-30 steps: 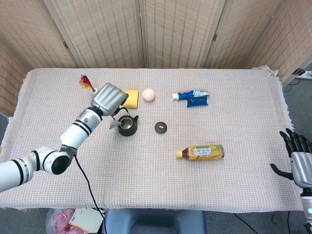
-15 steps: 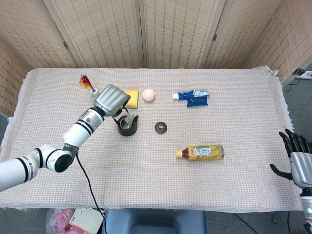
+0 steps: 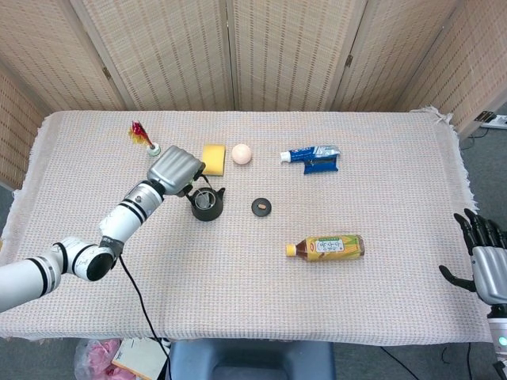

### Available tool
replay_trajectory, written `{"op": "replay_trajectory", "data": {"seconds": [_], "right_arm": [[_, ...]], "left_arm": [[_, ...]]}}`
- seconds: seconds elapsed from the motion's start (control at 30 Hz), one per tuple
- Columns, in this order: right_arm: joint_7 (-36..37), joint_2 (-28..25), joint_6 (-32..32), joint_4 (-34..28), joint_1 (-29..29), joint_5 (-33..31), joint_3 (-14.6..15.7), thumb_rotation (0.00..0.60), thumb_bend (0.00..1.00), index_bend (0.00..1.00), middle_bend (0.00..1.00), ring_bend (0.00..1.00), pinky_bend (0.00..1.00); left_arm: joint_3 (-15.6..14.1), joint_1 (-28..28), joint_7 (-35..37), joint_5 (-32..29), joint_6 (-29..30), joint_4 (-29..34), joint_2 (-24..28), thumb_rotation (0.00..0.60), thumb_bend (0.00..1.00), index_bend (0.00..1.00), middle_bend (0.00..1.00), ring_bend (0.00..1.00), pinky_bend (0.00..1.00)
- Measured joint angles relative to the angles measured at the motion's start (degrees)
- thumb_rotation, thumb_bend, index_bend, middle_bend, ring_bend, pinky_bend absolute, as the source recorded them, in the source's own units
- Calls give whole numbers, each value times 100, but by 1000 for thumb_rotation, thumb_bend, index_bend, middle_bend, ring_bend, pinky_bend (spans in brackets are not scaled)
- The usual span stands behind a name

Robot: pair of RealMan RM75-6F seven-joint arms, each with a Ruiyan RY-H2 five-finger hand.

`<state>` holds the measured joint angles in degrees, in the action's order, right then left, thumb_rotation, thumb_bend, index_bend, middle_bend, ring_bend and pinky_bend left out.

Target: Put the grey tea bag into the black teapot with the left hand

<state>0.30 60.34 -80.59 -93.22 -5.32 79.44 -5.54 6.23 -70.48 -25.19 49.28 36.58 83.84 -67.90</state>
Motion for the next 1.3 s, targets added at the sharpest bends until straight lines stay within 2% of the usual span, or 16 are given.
{"op": "replay_trajectory", "data": {"seconds": [0.37, 0.5, 0.67, 0.8, 0.93, 1.0, 1.17, 1.3], "right_arm": [[-50, 16, 0, -34, -4, 125, 66, 600, 143, 0, 0, 0, 0], [-45, 17, -26, -43, 8, 173, 87, 600, 144, 0, 0, 0, 0], [-13, 14, -25, -36, 10, 173, 85, 600, 167, 0, 0, 0, 0], [-2, 9, -27, -42, 10, 206, 97, 600, 172, 0, 0, 0, 0], [-5, 9, -37, -49, 15, 242, 116, 600, 174, 0, 0, 0, 0], [-10, 7, -19, -51, 8, 251, 124, 600, 174, 0, 0, 0, 0], [20, -3, -31, -48, 14, 245, 118, 600, 178, 0, 0, 0, 0], [33, -6, 12, -39, -1, 242, 122, 600, 178, 0, 0, 0, 0]], "left_arm": [[-131, 534, 554, 649, 343, 421, -225, 600, 394, 515, 1000, 947, 1000], [-170, 732, 727, 867, 481, 564, -286, 600, 394, 472, 1000, 940, 1000], [-281, 1004, 867, 1113, 679, 936, -256, 600, 394, 290, 1000, 927, 1000], [-369, 1201, 1025, 1296, 753, 1321, -145, 600, 394, 184, 1000, 925, 1000], [-348, 1295, 1375, 1405, 685, 1597, 61, 600, 394, 18, 1000, 948, 1000], [-276, 1301, 1637, 1396, 559, 1657, 163, 600, 402, 0, 1000, 961, 1000], [-46, 1232, 2424, 1146, -100, 1565, 314, 600, 619, 0, 1000, 980, 1000], [97, 1143, 3024, 974, -812, 1235, 297, 600, 698, 0, 1000, 980, 1000]]}}
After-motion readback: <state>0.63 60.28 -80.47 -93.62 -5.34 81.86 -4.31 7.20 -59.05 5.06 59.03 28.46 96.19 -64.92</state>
